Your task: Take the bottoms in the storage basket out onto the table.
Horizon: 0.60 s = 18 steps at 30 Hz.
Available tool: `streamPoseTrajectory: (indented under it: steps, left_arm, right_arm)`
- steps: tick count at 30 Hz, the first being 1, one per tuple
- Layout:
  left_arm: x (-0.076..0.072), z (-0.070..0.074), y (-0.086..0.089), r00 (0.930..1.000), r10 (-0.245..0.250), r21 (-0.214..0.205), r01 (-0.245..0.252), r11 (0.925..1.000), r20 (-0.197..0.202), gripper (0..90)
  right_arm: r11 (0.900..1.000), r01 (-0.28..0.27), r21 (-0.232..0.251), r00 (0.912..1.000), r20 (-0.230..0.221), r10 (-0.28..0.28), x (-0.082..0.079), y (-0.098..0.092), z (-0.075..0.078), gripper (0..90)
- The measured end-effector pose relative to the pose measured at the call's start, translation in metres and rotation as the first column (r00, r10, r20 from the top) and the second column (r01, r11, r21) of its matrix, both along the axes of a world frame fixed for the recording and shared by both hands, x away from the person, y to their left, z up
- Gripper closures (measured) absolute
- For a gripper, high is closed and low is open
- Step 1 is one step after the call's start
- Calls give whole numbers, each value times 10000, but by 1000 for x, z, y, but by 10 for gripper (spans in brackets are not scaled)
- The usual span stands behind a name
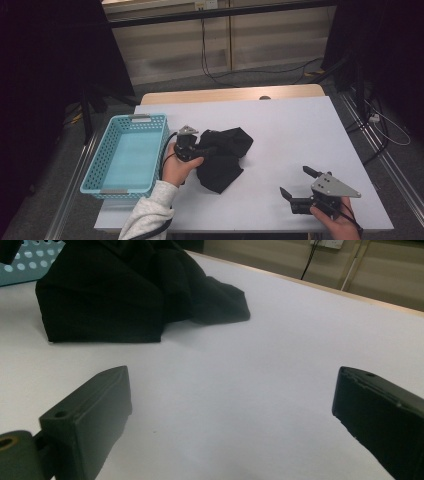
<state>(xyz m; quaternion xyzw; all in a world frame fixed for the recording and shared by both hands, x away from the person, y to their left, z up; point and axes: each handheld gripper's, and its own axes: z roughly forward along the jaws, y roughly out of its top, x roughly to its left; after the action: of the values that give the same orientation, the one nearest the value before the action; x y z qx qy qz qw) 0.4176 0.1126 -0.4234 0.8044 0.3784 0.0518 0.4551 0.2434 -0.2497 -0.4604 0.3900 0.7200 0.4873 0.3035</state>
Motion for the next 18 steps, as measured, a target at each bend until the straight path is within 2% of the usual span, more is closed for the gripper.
streamPoseTrajectory:
  steps: [2,3,4,6,11,13,16,18]
  left_arm:
    - [-2,-2,3,10000,4,31,-4,10000,71,487]
    - [-3,-2,5,9998,31,59,-33,10000,203,374]
    - [-5,-1,6,9992,38,135,-43,9999,400,374]
    - [-8,3,9,9969,-12,207,-4,9998,791,290]
    - [-17,12,15,9905,-67,484,0,9988,1377,192]
    - [-20,10,18,9926,111,526,-176,9985,1211,192]
    - [-20,7,21,9941,101,880,-197,9959,1076,166]
    - [-20,6,23,9943,226,793,-309,9964,1040,158]
  right_arm:
    - [9999,-37,-120,10000,-57,37,1,3,-1,18]
    - [9999,-83,-134,9999,-95,82,2,6,-1,18]
    - [9999,-83,-134,9999,-95,82,2,6,-1,18]
    - [9997,-120,-193,9999,-85,118,4,9,-1,18]
    - [9992,-227,-342,9997,-112,223,11,21,4,26]
    - [9991,-195,-383,9997,-136,190,14,24,5,29]
    - [9951,30,-991,9990,-433,-73,22,33,4,20]
    - [9966,-187,-808,9972,-743,127,28,38,2,21]
